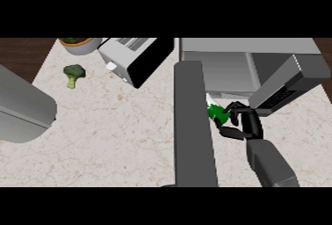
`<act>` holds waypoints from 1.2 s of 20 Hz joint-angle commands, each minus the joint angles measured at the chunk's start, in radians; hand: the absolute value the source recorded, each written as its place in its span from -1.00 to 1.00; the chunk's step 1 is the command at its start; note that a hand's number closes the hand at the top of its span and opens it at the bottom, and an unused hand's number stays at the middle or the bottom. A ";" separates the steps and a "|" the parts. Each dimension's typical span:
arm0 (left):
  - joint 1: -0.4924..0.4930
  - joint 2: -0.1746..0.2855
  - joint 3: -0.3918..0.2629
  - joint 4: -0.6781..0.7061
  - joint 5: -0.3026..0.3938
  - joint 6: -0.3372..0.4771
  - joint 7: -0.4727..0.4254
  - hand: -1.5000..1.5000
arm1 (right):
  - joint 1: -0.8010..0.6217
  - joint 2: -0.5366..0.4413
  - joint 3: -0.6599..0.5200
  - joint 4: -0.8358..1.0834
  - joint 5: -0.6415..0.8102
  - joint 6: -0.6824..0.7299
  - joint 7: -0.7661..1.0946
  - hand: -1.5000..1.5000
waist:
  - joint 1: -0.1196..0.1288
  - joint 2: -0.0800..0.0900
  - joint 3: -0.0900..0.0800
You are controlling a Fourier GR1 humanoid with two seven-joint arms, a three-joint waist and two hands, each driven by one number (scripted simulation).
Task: Pick up the milk, place it into the microwave and close the microwave
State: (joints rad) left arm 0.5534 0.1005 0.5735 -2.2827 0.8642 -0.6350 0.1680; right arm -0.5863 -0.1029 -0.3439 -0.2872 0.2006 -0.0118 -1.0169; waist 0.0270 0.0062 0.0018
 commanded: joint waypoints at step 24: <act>-0.162 0.056 -0.020 0.038 -0.001 0.018 0.060 -1.00 | -0.379 -0.208 0.000 0.152 0.074 -0.292 0.267 1.00 | 0.093 0.049 0.005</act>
State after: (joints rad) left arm 0.4031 0.1448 0.5635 -2.2292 0.8529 -0.6305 0.2134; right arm -0.9448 -0.2940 -0.3437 -0.1422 0.2631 -0.2193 -0.7737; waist 0.0982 0.0462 0.0050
